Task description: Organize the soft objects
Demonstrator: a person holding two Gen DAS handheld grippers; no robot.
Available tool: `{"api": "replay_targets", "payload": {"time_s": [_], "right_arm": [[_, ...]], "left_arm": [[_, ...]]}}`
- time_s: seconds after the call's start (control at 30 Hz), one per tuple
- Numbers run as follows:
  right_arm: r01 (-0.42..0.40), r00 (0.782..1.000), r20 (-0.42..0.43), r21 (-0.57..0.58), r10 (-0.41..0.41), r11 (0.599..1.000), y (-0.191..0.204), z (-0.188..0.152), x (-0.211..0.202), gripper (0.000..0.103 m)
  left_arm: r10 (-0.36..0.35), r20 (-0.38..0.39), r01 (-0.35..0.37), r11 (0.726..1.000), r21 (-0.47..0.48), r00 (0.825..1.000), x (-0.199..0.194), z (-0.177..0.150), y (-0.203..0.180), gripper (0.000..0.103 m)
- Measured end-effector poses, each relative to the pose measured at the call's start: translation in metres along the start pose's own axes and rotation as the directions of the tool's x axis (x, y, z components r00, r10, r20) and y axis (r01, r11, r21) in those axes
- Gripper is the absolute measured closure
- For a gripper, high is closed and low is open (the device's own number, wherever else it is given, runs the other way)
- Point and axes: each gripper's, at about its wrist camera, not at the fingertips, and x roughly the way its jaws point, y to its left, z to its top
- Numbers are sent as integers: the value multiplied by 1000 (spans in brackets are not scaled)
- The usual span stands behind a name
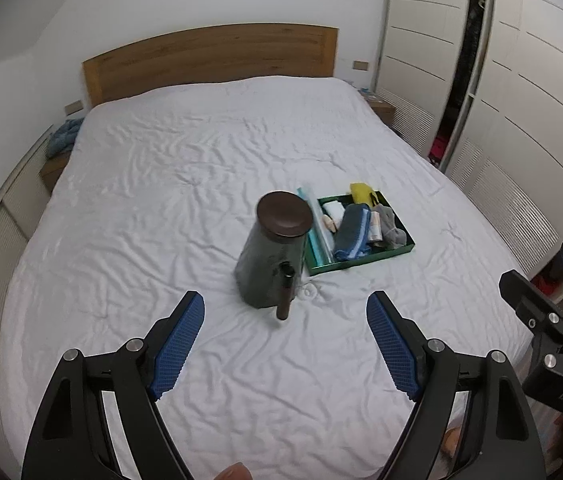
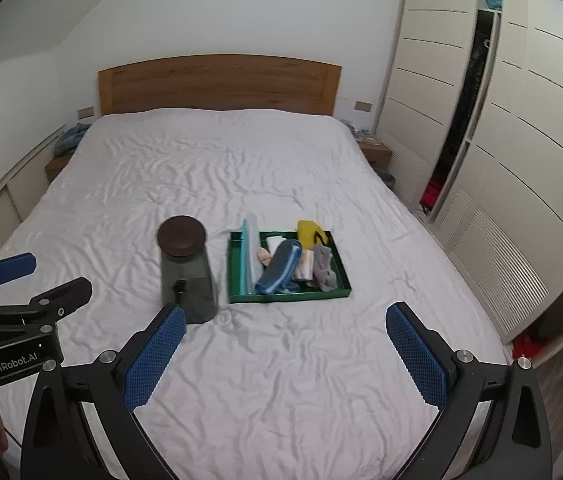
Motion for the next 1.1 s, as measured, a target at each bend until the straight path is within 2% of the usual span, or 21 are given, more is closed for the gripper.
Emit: {"api": "replay_targets", "payload": {"time_s": [0.13, 0.33, 0.83, 1.1], "right_arm": [[-18, 1000, 18, -34, 18, 999, -4, 5, -14, 0], [-41, 999, 28, -43, 43, 998, -11, 7, -21, 0], [-63, 998, 27, -13, 63, 998, -12, 10, -21, 0], [-56, 998, 17, -4, 56, 998, -9, 11, -18, 0]], "left_arm": [[32, 20, -32, 999, -13, 999, -14, 1, 0, 24], [41, 42, -40, 999, -26, 998, -26, 2, -3, 24], [5, -3, -5, 999, -33, 1000, -20, 4, -3, 24], [18, 2, -18, 1000, -21, 1000, -21, 3, -7, 24]]}}
